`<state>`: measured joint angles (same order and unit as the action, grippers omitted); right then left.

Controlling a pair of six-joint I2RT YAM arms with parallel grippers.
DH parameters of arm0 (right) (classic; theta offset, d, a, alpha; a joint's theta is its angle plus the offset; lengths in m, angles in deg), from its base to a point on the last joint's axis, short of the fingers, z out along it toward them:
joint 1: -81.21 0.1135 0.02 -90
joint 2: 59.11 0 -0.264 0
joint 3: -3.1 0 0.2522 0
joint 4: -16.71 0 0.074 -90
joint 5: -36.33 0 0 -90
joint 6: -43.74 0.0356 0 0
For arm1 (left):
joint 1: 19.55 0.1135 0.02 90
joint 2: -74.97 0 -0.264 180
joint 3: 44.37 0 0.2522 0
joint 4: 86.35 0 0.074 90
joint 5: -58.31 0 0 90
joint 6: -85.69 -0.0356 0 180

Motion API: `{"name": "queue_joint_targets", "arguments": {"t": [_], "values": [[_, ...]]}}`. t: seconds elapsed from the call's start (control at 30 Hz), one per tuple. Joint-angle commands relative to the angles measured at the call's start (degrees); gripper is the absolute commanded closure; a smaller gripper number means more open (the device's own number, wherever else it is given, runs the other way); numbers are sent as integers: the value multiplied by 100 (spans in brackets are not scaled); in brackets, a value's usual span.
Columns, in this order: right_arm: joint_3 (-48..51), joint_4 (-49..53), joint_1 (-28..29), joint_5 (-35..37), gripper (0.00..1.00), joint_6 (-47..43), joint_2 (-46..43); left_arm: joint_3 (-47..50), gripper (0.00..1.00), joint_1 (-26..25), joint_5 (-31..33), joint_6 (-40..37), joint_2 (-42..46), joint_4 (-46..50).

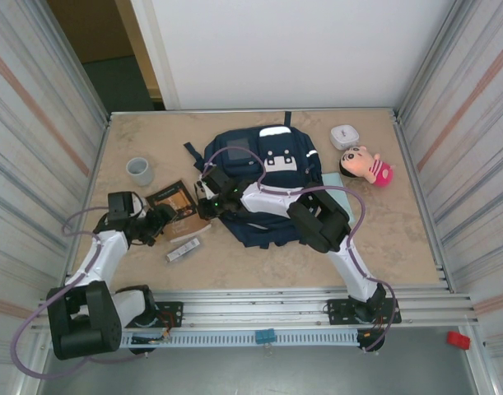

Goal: Pack books, pencil case, and school supplies into a backpack

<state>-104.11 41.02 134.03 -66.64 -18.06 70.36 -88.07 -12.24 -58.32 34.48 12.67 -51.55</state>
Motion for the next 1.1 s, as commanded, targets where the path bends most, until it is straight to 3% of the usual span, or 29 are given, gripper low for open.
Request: {"name": "queue_joint_targets", "arguments": {"t": [0.0,0.27,0.4,0.53,0.6,0.8,0.9,1.07], "values": [[227,343,63,-333,85,101,91,-148,24,-216,-684,125,-23,-459],[248,299,46,-470,87,144,118,-48,23,-565,-732,477,-441,-1280],[299,284,36,-476,87,161,80,-81,29,-622,-577,573,-607,-1381],[548,96,14,-412,84,213,-162,-178,57,-619,-110,386,-643,-978],[775,-160,-20,-420,81,308,-373,-192,66,-617,94,319,-576,-774],[1540,-1081,-103,-532,64,546,-1244,-414,100,-634,409,-155,69,-141],[1857,-1390,-97,-496,51,581,-1693,-678,100,-704,540,-573,583,289],[2604,-1981,-51,-281,44,558,-2773,-1151,100,-1016,288,-1318,1283,554]]}}
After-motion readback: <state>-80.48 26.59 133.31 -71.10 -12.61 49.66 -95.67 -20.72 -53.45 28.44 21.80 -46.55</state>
